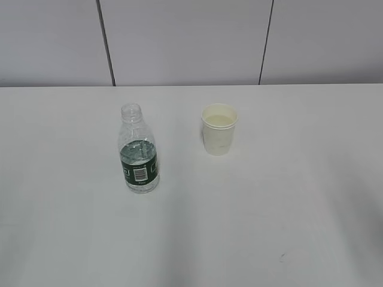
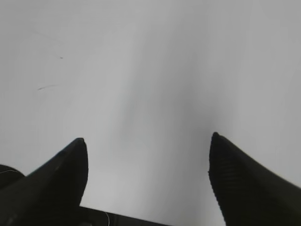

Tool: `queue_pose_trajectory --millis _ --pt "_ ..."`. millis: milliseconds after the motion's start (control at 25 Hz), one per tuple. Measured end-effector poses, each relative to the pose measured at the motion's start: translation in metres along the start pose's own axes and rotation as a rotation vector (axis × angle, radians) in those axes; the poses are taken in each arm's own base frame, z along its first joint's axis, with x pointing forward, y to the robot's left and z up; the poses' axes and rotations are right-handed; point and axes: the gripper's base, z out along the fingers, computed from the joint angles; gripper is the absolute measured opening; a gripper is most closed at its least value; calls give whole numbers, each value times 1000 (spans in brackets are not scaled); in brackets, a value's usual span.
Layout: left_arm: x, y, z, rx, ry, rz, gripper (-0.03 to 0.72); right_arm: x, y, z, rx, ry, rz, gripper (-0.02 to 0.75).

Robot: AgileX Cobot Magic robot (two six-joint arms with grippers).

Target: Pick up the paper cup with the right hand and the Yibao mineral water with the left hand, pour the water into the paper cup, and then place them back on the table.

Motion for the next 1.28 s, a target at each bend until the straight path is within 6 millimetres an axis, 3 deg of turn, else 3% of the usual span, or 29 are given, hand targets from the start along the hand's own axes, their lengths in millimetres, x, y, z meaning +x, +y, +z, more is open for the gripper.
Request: queue_pose_trajectory --millis 400,760,1000,1280 --pt "0 0 0 0 0 0 374 38 11 -59 44 -305 9 594" --pt "0 0 0 0 0 0 373 68 19 -91 85 -563 20 593" --pt "0 0 0 1 -1 -1 373 75 20 -96 90 -609 34 593" --pt "0 0 0 1 -1 -1 373 82 22 -103 66 -529 64 593"
